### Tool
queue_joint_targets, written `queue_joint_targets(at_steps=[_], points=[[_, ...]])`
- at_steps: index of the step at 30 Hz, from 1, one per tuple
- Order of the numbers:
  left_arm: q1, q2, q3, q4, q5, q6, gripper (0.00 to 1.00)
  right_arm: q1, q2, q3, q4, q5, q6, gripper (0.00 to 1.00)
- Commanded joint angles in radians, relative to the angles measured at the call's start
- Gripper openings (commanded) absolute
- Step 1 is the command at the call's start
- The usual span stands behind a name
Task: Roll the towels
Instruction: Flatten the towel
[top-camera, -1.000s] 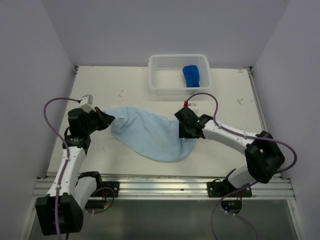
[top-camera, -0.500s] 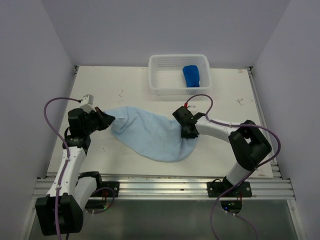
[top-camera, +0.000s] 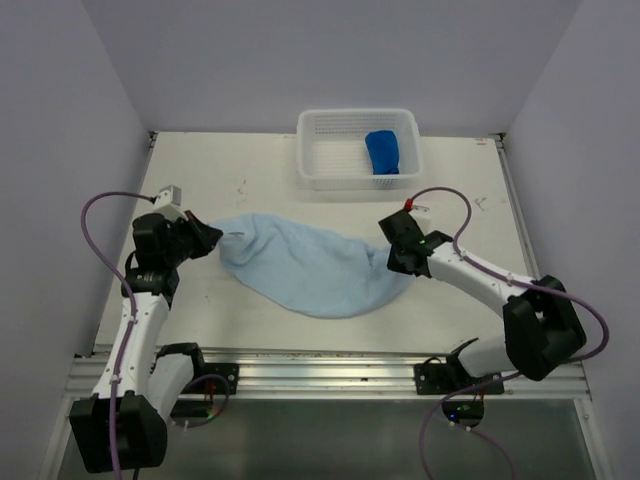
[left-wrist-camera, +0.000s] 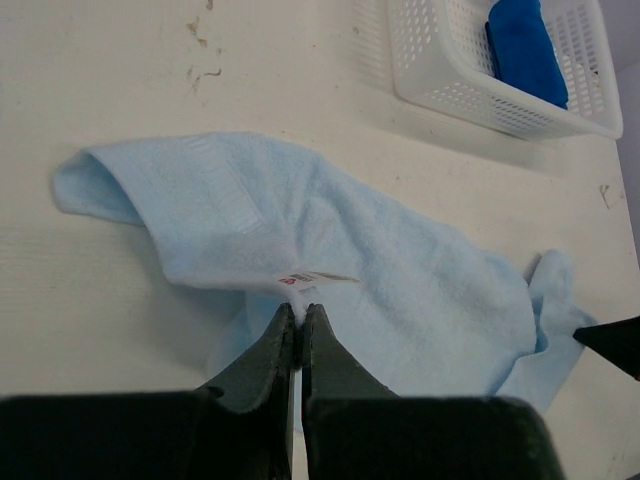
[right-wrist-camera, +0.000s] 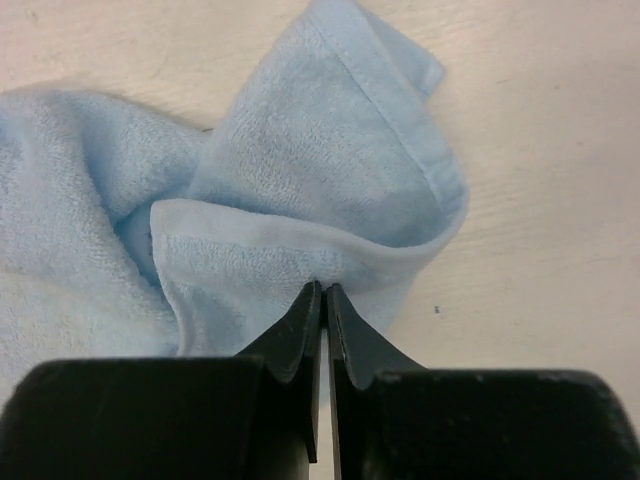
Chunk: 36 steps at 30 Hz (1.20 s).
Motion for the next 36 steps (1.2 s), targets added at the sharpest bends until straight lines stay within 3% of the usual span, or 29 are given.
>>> queue_joint_targets(at_steps=[1, 9, 11, 12, 14, 16, 20, 24, 28, 32, 36], points=[[0.005, 0.006, 0.073, -0.026, -0.067, 0.042, 0.0, -0.063, -0.118, -0.052, 0.007, 0.031, 0.021, 0.03], [0.014, 0.003, 0.087, -0.042, -0.091, 0.042, 0.0, -0.141, -0.24, -0.15, 0.007, 0.018, 0.002, 0.02], [0.014, -0.004, 0.081, -0.04, -0.079, 0.036, 0.0, -0.147, -0.251, -0.164, -0.004, 0.008, 0.009, 0.14], [0.014, -0.006, 0.071, -0.029, -0.071, 0.03, 0.0, -0.147, -0.258, -0.173, -0.012, -0.006, 0.015, 0.29], [0.014, -0.026, 0.055, -0.014, -0.038, 0.022, 0.0, -0.149, -0.27, -0.174, -0.041, -0.017, 0.038, 0.44], [0.014, -0.04, 0.032, 0.012, -0.013, 0.005, 0.0, -0.149, -0.308, -0.168, -0.055, -0.027, 0.059, 0.5], [0.014, -0.044, 0.014, 0.031, 0.013, -0.007, 0.0, -0.149, -0.365, -0.115, -0.085, -0.035, 0.067, 0.51], [0.014, -0.041, 0.004, 0.038, 0.022, -0.007, 0.0, -0.149, -0.307, 0.0, -0.085, -0.092, 0.047, 0.52], [0.014, -0.041, 0.001, 0.049, 0.028, -0.01, 0.0, -0.149, -0.161, 0.097, -0.067, -0.161, 0.033, 0.54], [0.014, -0.034, -0.002, 0.057, 0.033, -0.009, 0.0, -0.147, -0.02, 0.166, -0.059, -0.192, 0.029, 0.43], [0.014, -0.034, -0.009, 0.061, 0.041, -0.006, 0.0, -0.147, 0.072, 0.188, -0.081, -0.169, 0.019, 0.42]])
